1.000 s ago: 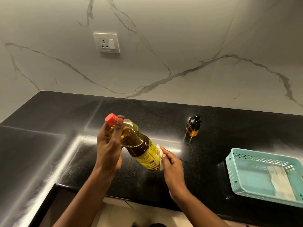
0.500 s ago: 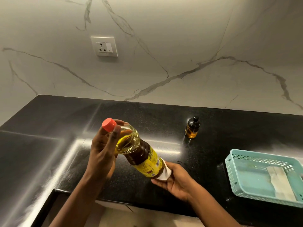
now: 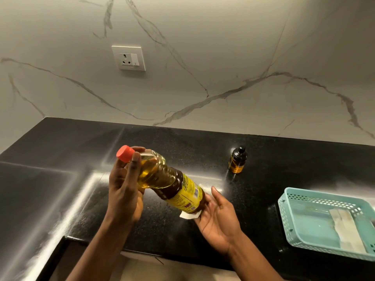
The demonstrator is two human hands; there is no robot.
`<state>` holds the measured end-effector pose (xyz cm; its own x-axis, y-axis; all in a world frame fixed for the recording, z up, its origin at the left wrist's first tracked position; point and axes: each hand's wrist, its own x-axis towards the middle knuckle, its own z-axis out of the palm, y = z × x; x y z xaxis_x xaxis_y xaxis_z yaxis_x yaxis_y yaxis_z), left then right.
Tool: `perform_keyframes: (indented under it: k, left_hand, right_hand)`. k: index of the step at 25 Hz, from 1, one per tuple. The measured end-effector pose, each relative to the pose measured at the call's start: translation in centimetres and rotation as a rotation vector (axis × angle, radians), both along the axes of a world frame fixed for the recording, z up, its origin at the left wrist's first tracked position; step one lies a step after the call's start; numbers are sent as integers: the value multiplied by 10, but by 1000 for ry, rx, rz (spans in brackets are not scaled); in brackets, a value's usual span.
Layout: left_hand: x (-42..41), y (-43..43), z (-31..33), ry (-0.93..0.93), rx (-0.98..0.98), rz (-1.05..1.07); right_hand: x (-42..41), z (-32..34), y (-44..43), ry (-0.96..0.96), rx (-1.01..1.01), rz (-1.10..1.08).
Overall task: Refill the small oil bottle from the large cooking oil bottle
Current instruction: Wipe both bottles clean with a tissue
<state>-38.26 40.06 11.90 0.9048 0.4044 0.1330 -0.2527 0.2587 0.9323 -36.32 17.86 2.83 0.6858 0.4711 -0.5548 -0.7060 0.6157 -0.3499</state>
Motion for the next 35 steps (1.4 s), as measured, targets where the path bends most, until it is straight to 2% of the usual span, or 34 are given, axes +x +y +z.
perform_keyframes:
  k: [4,9,14,17,21,25,28,30,33,35]
  left_hand:
    - [3,-4,0,-7,58,6]
    - [-1,-6,-7,-16,50,-8]
    - [4,-11,11,-55,70,-34]
    - [2,-3,13,-71,75,-112]
    - [-1,-9,12,-82,34,-121]
    - [0,-13,15,-68,69,-133]
    - [-5,-7,8,-49,85,-177]
    - [-8,-6,5,-47,80,-168]
    - [-8,-10,2,-68,111,-156]
    - [-8,-17,0,-73,156,-169]
  right_hand:
    - [-10,-9,1,2,-1,173]
    - [10,-10,-13,-137,-49,7]
    - [-10,-4,5,33,31,196]
    - [-8,0,-12,-35,-12,164]
    - [9,6,-20,-91,29,86]
    - [-7,7,-4,-16,47,241]
    - [-8,1,-14,-46,-42,278]
    - [5,3,-24,-134,-228,191]
    - [13,29,-25,-411,-613,130]
    - [3,53,-11,-656,-770,186]
